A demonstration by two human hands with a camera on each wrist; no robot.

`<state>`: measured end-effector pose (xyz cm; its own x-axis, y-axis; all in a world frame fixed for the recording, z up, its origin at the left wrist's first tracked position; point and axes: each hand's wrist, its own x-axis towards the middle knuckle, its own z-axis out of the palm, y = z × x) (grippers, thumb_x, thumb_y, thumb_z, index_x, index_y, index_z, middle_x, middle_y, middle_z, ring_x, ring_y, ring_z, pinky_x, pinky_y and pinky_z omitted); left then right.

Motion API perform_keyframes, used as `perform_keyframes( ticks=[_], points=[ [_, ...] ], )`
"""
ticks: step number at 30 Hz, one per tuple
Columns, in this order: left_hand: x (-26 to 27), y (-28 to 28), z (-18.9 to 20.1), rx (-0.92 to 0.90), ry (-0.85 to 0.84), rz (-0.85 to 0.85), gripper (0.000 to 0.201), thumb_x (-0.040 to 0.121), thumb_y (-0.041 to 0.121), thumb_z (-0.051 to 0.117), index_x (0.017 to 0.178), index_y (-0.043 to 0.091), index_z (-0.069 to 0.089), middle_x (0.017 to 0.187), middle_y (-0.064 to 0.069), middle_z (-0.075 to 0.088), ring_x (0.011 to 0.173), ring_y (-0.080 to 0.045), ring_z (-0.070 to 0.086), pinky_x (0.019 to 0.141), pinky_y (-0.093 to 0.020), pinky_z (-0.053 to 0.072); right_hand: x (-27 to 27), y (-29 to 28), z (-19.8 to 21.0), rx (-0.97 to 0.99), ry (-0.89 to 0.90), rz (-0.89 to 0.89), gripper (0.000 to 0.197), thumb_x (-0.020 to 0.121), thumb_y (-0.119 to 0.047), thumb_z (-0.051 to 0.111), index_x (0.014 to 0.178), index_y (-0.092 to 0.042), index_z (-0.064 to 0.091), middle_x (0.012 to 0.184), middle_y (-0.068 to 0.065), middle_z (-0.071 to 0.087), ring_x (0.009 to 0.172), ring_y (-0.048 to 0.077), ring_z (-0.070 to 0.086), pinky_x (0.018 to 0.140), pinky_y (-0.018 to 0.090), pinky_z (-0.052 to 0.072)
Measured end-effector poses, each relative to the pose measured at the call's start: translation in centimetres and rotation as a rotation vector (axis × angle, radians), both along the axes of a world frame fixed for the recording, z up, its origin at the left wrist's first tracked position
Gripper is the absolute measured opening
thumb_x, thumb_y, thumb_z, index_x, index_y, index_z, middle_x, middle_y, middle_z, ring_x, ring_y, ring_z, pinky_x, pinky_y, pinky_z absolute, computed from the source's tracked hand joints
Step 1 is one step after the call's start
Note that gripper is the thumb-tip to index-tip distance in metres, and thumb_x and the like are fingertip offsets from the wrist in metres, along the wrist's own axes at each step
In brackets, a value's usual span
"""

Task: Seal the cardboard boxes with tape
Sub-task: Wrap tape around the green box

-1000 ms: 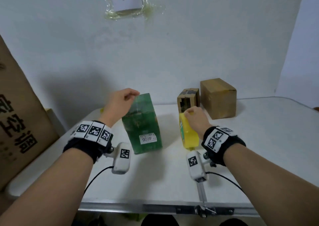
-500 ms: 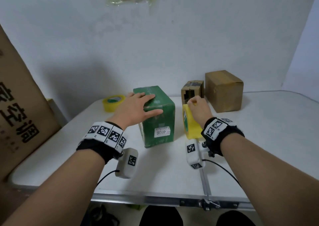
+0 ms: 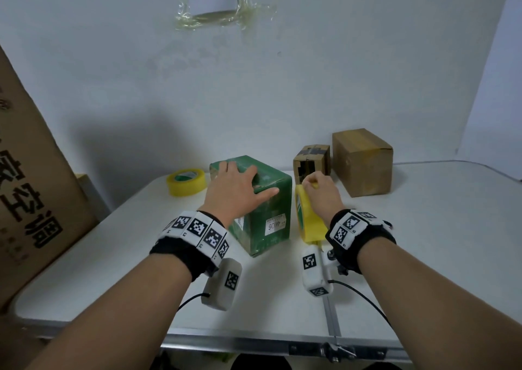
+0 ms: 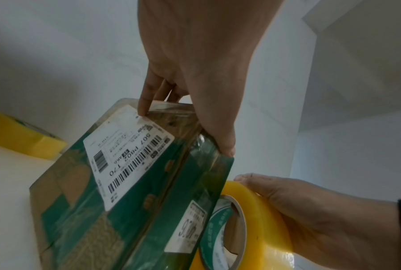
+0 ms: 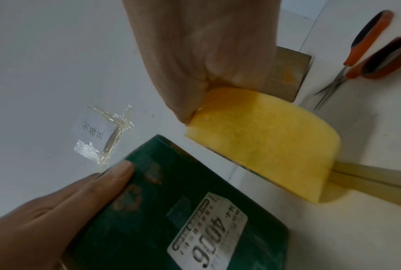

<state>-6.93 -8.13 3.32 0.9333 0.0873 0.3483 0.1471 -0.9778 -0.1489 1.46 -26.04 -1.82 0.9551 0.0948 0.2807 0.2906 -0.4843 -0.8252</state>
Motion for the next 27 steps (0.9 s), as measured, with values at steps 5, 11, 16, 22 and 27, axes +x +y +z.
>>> perform_keyframes(
  ticks=[5,11,16,22,27],
  points=[
    [0.2,-0.5,0.3,-0.015,0.025,0.005,0.087,0.082,0.082,0.011,0.136,0.023,0.047,0.130,-0.022,0.048,0.127,-0.036,0.034,0.103,-0.044,0.035,-0.7,-0.1,0.2,-0.020,0.003,-0.001,0.020,0.102,-0.019,0.045,0.115,-0.009,0.057,0.125,0.011,0.047,0.092,0.014,0.044,0.088,0.021,0.032],
    [-0.1,0.6,0.1,-0.217,-0.013,-0.030,0.077,0.086,0.079,0.016,0.138,0.033,0.049,0.136,-0.015,0.046,0.129,-0.033,0.035,0.107,-0.046,0.033,-0.9,-0.5,0.4,-0.014,0.018,0.014,0.021,0.102,-0.021,0.045,0.116,-0.011,0.058,0.126,0.009,0.047,0.095,0.014,0.045,0.089,0.024,0.034],
    [-0.4,0.8,0.8,-0.206,-0.021,-0.008,0.067,0.091,0.074,0.010,0.142,0.043,0.040,0.137,-0.011,0.047,0.132,-0.030,0.036,0.109,-0.051,0.027,-1.5,-0.8,0.5,0.022,0.021,0.028,0.018,0.101,-0.021,0.048,0.112,-0.013,0.059,0.124,0.007,0.049,0.097,0.015,0.048,0.091,0.026,0.037],
    [-0.4,-2.3,3.8,-0.422,-0.272,-0.312,0.039,0.101,0.031,0.046,0.139,0.024,0.049,0.126,-0.002,0.057,0.115,-0.020,0.049,0.101,-0.039,0.043,-3.0,-2.6,1.8,0.144,0.086,0.110,0.013,0.099,-0.019,0.053,0.105,-0.015,0.063,0.094,-0.010,0.057,0.100,0.015,0.053,0.088,0.030,0.044],
    [-0.5,-8.8,2.8,-0.686,0.085,-0.485,0.032,0.097,0.015,0.054,0.128,0.023,0.058,0.121,0.004,0.063,0.106,-0.011,0.059,0.088,-0.016,0.045,-4.1,-3.6,2.7,0.145,0.160,0.127,0.020,0.098,-0.010,0.045,0.098,-0.016,0.064,0.093,-0.006,0.060,0.098,0.017,0.056,0.081,0.031,0.046]
  ],
)
